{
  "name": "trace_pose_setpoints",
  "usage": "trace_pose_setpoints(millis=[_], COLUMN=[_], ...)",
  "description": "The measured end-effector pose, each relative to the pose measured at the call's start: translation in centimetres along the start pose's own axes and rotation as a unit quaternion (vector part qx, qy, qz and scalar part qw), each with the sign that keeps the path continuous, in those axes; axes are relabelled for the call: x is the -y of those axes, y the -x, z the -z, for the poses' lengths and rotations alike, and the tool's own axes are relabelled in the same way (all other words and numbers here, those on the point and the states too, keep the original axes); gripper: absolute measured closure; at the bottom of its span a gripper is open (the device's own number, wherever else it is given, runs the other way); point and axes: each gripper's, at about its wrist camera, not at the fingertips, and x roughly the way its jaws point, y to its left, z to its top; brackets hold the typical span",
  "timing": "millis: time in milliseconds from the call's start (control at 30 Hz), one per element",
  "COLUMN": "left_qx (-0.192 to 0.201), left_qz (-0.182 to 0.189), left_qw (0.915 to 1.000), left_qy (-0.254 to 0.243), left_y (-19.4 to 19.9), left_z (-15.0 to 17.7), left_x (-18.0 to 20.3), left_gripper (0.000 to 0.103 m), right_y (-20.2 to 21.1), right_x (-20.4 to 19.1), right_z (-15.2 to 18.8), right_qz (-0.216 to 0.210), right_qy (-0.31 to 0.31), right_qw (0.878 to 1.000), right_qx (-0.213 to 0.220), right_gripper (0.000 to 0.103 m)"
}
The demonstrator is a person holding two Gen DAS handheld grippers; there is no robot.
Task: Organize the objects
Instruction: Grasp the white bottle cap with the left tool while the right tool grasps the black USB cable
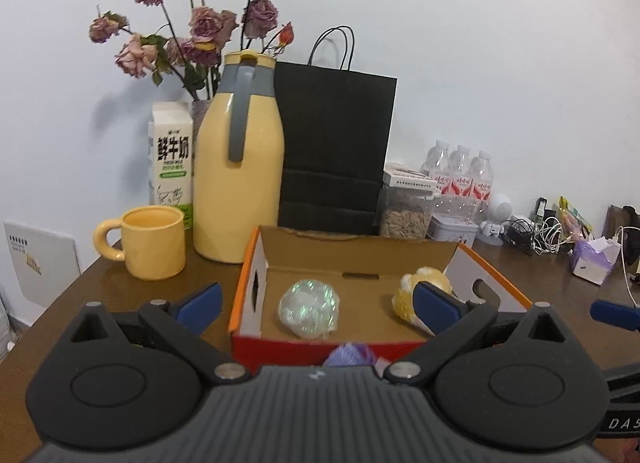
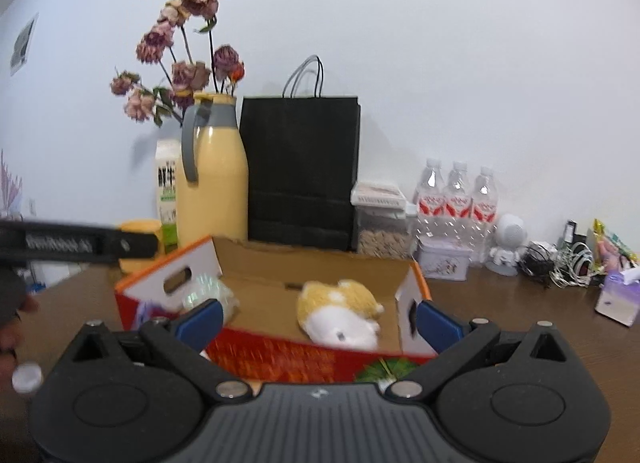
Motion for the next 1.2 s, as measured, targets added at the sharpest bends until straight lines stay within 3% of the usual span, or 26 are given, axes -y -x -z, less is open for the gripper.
trace_pose_setpoints(millis=[400, 667, 767, 1067, 1133, 1200], left_qx=[-0.046, -0.062, -0.061, -0.067, -0.068, -0.068], left_qz=[-0.047, -0.068, -0.071, -0.081, -0.080, -0.079], left_qw=[0.9978, 0.9958, 0.9956, 0.9944, 0.9944, 0.9944], left_qy=[-0.010, -0.001, 0.003, 0.013, 0.012, 0.013], left_y=[3.3, 4.7, 5.5, 6.3, 6.4, 6.5], left_z=[3.0, 4.2, 4.3, 4.8, 4.9, 5.0], left_x=[-3.7, -5.2, -5.5, -5.9, -5.8, -5.7], left_gripper=[0.000, 0.000, 0.000, 0.000, 0.000, 0.000], right_y=[2.0, 1.1, 0.1, -1.7, -1.6, -1.5], right_x=[3.2, 3.9, 4.1, 3.4, 3.1, 3.0], right_z=[6.5, 7.5, 7.0, 7.5, 7.5, 7.5], right_qz=[0.009, -0.008, -0.019, -0.001, -0.003, -0.003], right_qy=[0.016, -0.012, -0.023, -0.055, -0.051, -0.050], right_qw=[0.992, 0.989, 0.987, 0.982, 0.983, 0.984], right_qx=[-0.126, -0.147, -0.158, -0.180, -0.177, -0.172], right_gripper=[0.000, 0.010, 0.023, 0.022, 0.026, 0.041])
